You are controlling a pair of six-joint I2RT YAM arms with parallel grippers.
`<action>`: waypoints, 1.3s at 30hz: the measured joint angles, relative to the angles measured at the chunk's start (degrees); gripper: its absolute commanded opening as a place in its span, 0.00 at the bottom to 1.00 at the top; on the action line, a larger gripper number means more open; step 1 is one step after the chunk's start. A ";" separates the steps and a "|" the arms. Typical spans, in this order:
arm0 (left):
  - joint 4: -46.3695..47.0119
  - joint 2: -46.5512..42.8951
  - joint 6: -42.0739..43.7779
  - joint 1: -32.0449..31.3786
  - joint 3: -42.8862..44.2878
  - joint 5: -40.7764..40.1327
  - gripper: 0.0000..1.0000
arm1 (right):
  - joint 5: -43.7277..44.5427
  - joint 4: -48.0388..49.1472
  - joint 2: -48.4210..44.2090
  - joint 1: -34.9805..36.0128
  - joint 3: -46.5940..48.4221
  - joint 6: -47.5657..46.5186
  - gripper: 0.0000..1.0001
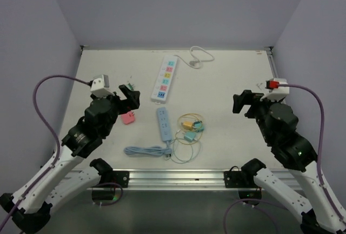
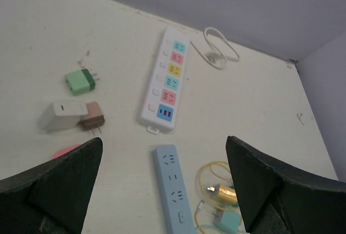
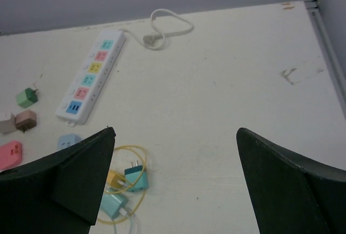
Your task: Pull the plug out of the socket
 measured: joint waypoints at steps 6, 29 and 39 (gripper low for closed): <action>-5.51 -10.56 6.14 0.09 4.74 -10.91 1.00 | 8.72 -0.79 -7.58 0.00 0.26 -4.85 0.99; -6.84 -34.80 15.54 0.11 -10.27 -31.30 1.00 | 12.22 7.17 -25.33 0.00 -17.79 -13.86 0.99; -5.86 -40.68 15.30 0.22 -11.63 -34.05 1.00 | 11.98 8.11 -25.88 0.00 -18.36 -14.25 0.99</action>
